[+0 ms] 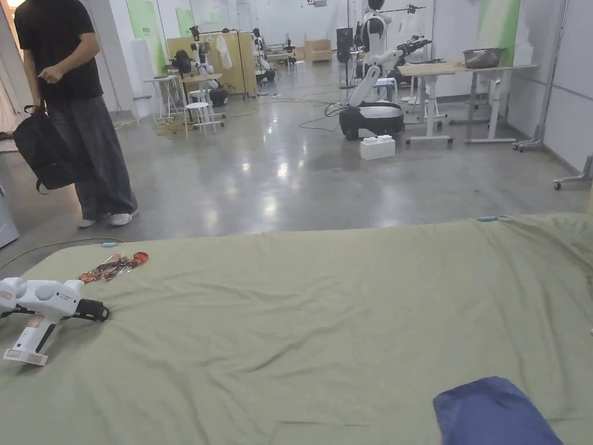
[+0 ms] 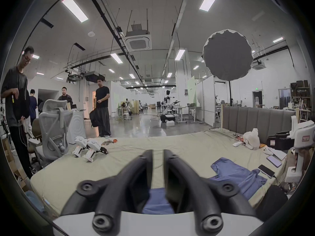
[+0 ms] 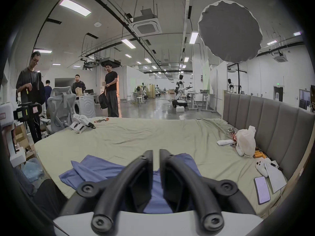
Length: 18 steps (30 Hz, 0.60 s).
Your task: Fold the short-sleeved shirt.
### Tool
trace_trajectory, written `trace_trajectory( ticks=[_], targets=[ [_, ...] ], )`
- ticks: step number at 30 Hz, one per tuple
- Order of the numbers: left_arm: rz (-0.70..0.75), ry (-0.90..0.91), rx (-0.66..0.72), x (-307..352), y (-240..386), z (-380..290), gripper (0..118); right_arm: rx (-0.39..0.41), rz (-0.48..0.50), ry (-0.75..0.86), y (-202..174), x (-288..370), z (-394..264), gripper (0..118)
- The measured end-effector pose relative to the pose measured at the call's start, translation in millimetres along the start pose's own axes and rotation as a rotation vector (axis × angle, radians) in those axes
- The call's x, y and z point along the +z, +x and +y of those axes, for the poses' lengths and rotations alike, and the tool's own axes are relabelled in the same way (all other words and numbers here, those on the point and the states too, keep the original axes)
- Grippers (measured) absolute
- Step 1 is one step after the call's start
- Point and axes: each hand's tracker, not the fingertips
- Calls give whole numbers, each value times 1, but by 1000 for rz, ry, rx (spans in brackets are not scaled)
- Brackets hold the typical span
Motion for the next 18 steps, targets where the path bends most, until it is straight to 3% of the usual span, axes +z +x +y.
trace_trajectory(
  ticks=[1,11,16,17,18],
  targets=[
    [-2,-1,5,1,0,0,0,2,0,-3,0,-1,-1,2],
    [-38,-65,12,-8,-5,-3,0,-58,6,-16,-3,-14,-9,0],
    [-94,-195,98,-47,-25,-25,0,-61,10,-52,1,-20,-16,0],
    [-105,-237,145,-61,-33,-34,6,-72,11,-61,3,-21,-20,0],
    [-106,-300,196,-79,-43,-43,22,-81,12,-71,5,-21,-22,0]
  ],
)
